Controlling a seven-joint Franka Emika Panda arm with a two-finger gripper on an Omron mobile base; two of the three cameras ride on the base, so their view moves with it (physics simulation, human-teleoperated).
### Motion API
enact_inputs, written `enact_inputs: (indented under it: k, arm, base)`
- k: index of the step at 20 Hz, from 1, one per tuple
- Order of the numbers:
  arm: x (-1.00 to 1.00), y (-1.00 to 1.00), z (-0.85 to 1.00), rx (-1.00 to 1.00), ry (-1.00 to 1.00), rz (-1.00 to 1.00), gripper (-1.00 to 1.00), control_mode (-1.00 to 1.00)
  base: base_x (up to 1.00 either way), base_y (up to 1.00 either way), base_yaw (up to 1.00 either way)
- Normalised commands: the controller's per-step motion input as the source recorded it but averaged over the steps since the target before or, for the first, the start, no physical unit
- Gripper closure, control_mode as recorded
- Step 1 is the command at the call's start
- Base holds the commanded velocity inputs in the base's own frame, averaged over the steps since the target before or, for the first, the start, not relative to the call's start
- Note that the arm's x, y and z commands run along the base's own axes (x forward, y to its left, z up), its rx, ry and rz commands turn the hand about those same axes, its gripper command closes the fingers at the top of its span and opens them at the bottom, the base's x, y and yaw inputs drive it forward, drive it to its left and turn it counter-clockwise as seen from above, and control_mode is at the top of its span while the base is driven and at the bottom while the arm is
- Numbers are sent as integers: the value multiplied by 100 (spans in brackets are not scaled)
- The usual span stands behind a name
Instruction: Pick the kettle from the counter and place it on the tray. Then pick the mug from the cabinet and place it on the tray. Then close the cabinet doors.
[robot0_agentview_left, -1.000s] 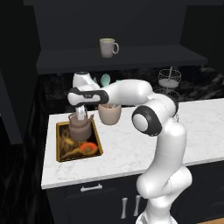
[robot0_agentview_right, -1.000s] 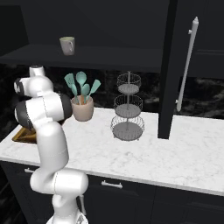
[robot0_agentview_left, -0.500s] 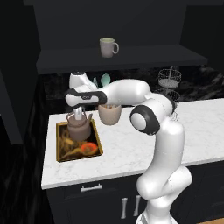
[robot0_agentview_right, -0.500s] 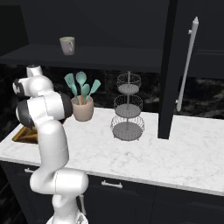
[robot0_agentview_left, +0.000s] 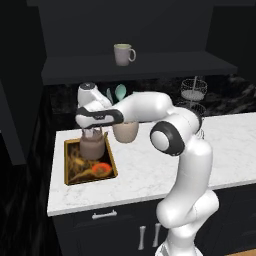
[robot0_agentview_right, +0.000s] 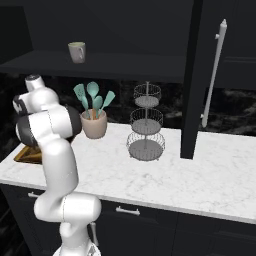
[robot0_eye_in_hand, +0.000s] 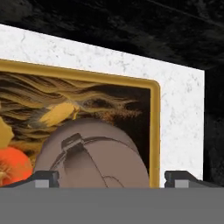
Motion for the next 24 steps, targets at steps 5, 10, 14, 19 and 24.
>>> enact_inputs:
  k: [5,10,14,19,24]
  arm:
    - [-23,0,7,-2,-19,0,-100,-100]
    - [-46,-8,15,0,-17,0,-100,-100]
    - [-69,-4,32,0,-14,-4,-100,-100]
    - [-66,-10,40,0,-11,-7,-100,-100]
    - [-63,-34,40,3,-10,-11,-100,-100]
  base:
    - [0,0,0]
    - [0,0,0]
    - [0,0,0]
    - [0,0,0]
    - [0,0,0]
